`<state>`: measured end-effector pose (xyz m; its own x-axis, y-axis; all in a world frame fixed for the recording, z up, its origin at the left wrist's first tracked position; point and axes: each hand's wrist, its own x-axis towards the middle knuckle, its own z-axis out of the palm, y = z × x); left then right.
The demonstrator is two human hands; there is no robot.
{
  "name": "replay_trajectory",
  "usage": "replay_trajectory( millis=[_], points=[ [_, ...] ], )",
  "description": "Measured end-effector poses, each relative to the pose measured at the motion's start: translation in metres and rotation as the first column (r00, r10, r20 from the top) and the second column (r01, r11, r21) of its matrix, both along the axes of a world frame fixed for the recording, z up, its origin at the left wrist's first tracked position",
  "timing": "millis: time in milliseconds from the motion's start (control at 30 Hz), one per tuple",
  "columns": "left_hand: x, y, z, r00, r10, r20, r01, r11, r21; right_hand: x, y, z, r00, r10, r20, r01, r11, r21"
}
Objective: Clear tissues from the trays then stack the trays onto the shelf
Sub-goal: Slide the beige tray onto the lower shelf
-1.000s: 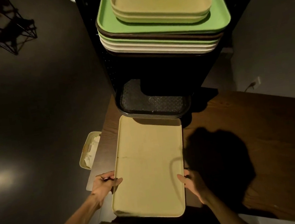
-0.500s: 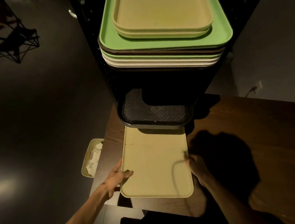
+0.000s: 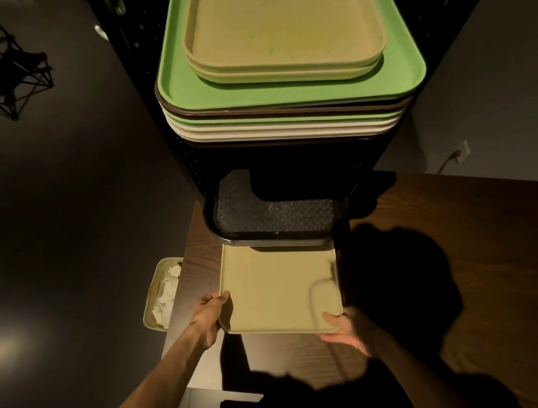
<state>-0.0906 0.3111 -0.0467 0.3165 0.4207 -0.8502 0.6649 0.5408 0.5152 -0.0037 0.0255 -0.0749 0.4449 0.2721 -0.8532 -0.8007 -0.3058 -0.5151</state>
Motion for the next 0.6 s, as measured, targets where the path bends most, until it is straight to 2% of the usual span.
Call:
replay_trajectory(
  millis=[67,167,267,433,600],
  points=[
    [0.002,-0.002,0.000,0.996,-0.073,-0.043,0.072,0.997,-0.041,0.007,0.005,-0.010,0.997,-0.052,0.056,0.055,0.997,-0.051],
    [0.003,-0.001,0.000,0.989,-0.130,-0.064,0.113,0.970,-0.215,0.018,0.010,-0.021,0.990,-0.069,0.121,0.076,0.996,-0.053],
    [0.006,0.008,-0.013,0.999,-0.030,-0.024,0.022,0.957,-0.289,0.024,0.013,-0.027,0.985,-0.034,0.170,0.035,0.999,-0.006],
    [0.017,0.021,-0.041,0.976,0.216,0.006,-0.207,0.941,-0.267,0.037,0.024,-0.036,0.964,-0.039,0.264,0.031,0.999,0.035],
    [0.039,0.018,-0.012,0.969,0.246,0.034,-0.230,0.942,-0.246,0.051,0.038,-0.029,0.958,-0.106,0.266,0.076,0.990,0.118]
  ],
)
